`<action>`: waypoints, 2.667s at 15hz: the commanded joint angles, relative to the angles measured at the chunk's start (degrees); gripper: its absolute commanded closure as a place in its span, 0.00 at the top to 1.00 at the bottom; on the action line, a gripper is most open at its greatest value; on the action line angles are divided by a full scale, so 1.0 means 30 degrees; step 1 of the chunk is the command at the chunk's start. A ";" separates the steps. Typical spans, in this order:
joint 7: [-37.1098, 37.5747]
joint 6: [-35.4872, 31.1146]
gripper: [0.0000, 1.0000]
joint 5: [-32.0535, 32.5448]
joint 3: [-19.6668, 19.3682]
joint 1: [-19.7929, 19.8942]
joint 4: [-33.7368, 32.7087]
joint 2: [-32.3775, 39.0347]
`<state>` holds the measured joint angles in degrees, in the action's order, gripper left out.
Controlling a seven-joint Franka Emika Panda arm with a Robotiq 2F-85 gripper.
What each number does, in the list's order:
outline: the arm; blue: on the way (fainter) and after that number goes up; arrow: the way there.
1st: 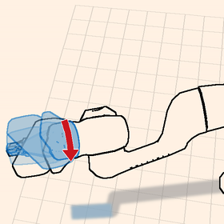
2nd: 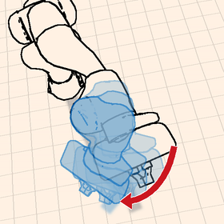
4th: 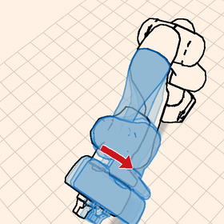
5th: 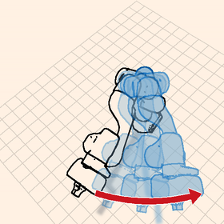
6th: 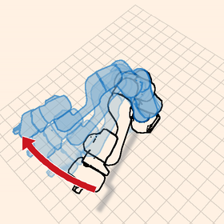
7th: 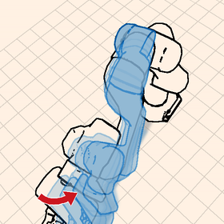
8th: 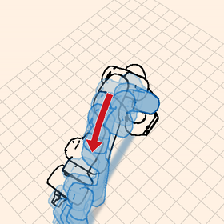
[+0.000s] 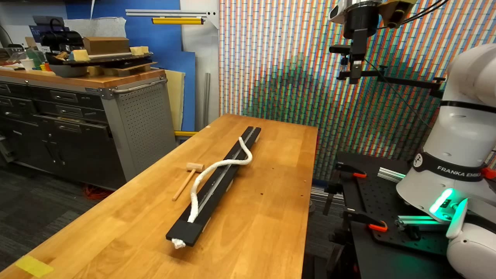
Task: Lay the white rope on the black board
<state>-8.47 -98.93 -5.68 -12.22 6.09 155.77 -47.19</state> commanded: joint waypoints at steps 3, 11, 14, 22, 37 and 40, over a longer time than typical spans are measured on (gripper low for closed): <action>0.0501 -0.2065 1.00 0.0106 0.0741 0.0095 -0.0703 0.1830; 0.4522 -0.6945 1.00 0.0402 0.2692 0.0417 -0.2147 0.5849; 0.6204 -0.8483 1.00 0.0733 0.3246 0.0574 -0.3524 0.8207; 1.0632 -1.1444 1.00 0.2869 0.3401 0.0549 -0.7756 1.4525; 1.1666 -1.1713 1.00 0.2644 0.2859 -0.0148 -0.8935 1.6402; 1.3898 -1.2228 1.00 0.3144 0.2716 -0.0174 -0.9518 1.7569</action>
<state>27.18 -133.73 2.07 -2.98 6.50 129.34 2.18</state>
